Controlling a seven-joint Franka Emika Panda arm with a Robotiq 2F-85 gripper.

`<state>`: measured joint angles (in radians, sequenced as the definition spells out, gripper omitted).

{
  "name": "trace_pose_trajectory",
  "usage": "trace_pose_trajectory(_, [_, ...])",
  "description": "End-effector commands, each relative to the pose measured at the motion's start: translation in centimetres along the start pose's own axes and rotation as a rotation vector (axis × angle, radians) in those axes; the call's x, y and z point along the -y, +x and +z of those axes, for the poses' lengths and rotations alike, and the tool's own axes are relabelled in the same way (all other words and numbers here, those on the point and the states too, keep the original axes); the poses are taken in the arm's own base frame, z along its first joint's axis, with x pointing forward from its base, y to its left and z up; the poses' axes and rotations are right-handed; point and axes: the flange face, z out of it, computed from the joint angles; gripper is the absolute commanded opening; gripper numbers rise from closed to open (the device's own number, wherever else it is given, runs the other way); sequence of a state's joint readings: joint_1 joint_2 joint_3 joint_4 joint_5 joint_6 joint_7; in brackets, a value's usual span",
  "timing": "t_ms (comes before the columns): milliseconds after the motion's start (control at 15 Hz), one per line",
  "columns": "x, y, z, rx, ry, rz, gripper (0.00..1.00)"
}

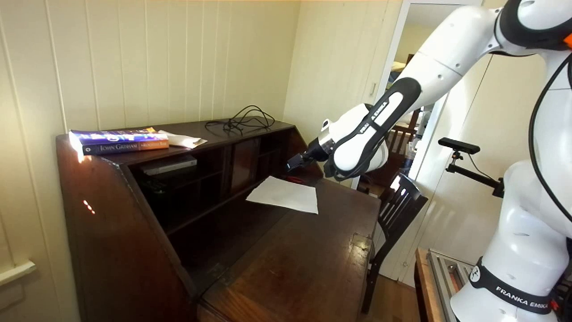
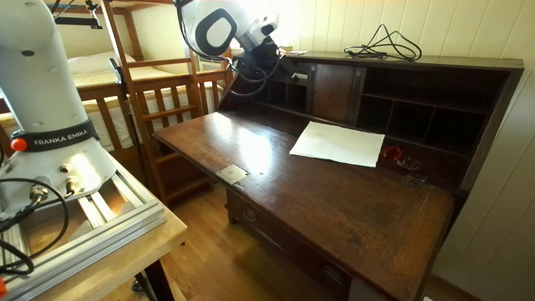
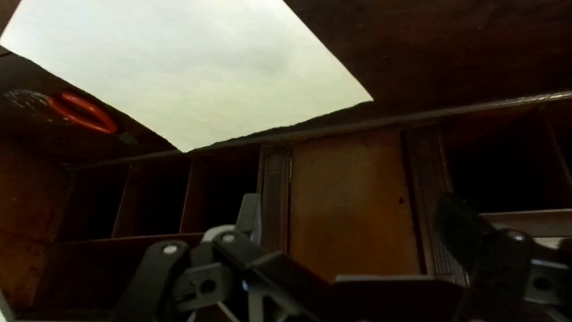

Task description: Open the cabinet door at the center

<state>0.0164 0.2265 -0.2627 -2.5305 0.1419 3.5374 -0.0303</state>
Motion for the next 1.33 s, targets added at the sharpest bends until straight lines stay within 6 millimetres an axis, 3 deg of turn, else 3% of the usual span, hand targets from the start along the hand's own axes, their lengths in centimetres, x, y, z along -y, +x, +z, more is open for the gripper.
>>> trace_pose_trajectory(0, [3.6,-1.5,2.8,-0.179,-0.041,-0.005,1.00])
trace_pose_trajectory(200, [6.2,-1.5,4.7,-0.271,-0.046,-0.044,1.00])
trace_pose_trajectory(533, [6.4,1.7,8.8,-0.262,-0.074,-0.045,1.00])
trace_pose_trajectory(600, [6.4,0.0,7.0,-0.268,-0.049,-0.046,1.00])
trace_pose_trajectory(933, [6.4,0.1,7.4,-0.265,-0.049,-0.045,1.00])
trace_pose_trajectory(1267, [8.9,-0.2,8.8,-0.345,-0.056,-0.035,1.00])
